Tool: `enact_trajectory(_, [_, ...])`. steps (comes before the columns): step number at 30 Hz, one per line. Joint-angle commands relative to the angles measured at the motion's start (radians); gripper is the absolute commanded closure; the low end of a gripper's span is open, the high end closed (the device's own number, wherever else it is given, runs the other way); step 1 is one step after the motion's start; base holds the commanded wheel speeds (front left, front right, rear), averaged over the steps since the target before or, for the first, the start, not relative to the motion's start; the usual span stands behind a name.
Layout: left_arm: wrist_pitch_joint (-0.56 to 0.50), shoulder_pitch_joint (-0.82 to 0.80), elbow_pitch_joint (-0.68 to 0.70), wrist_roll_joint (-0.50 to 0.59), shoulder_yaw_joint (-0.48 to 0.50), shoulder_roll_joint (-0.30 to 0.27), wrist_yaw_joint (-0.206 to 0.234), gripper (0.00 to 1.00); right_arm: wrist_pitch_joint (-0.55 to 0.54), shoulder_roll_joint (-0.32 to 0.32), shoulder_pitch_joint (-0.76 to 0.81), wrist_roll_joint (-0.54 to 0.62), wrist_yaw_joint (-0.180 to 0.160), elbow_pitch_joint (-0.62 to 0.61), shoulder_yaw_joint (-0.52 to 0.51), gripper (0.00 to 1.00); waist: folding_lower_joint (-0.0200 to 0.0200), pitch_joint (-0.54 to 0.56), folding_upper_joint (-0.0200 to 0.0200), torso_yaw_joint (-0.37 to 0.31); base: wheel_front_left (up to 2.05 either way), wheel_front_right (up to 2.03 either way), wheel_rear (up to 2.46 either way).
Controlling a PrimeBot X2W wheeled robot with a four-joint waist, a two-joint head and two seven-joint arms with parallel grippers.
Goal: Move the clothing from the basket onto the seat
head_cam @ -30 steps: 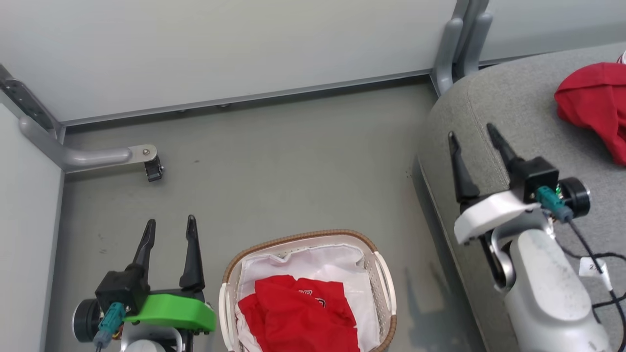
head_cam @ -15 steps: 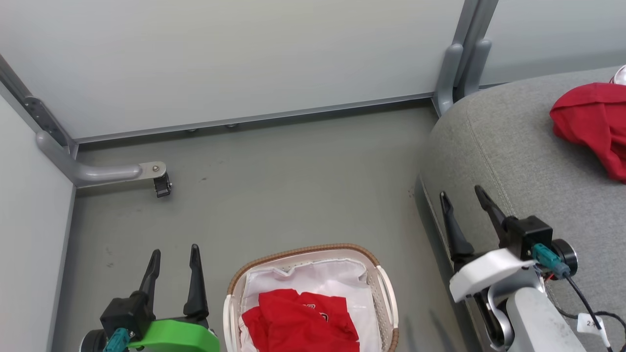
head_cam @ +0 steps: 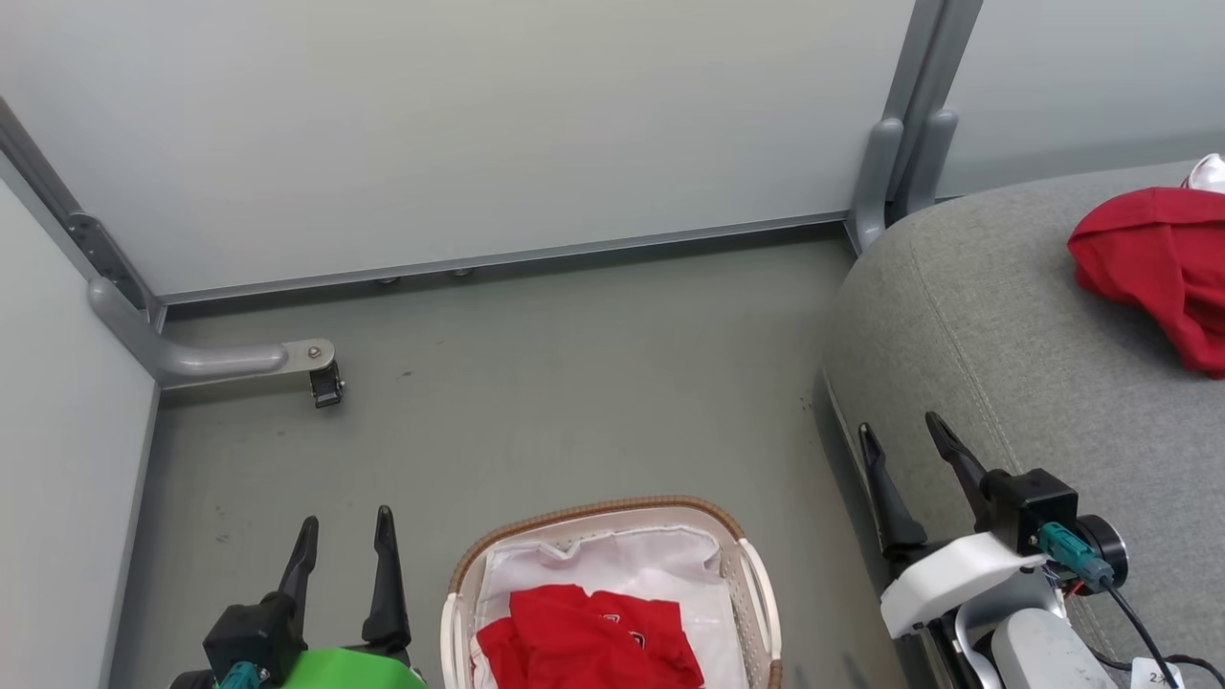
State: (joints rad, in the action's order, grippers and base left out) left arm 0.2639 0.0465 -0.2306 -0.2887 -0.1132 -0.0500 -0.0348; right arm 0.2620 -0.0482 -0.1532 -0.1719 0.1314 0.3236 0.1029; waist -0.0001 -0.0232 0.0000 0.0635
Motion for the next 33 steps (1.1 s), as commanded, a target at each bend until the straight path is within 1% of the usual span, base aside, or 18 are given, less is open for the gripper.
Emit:
enact_trajectory(1, [0.001, 0.015, -0.002, 0.004, 0.001, -0.001, 0.003, 0.0, 0.005, -0.004, 0.018, 0.001, -0.001, 0.001, -0.003, 0.0, 0.0001, 0.002, 0.0, 0.002, 0.0, 0.0, 0.0])
enact_trajectory(24, [0.001, 0.002, -0.011, 0.016, -0.006, -0.001, -0.008, 0.0, 0.005, -0.004, 0.007, -0.005, -0.001, 0.006, -0.004, 0.0, 0.0001, -0.001, 0.0, -0.002, 0.0, 0.0, 0.0])
enact_trajectory(33, [0.001, -0.038, -0.019, 0.034, -0.019, -0.001, -0.015, 0.0, 0.005, -0.004, -0.016, 0.009, -0.001, -0.009, -0.013, 0.0, 0.0001, -0.04, 0.0, -0.006, 0.0, 0.0, 0.0])
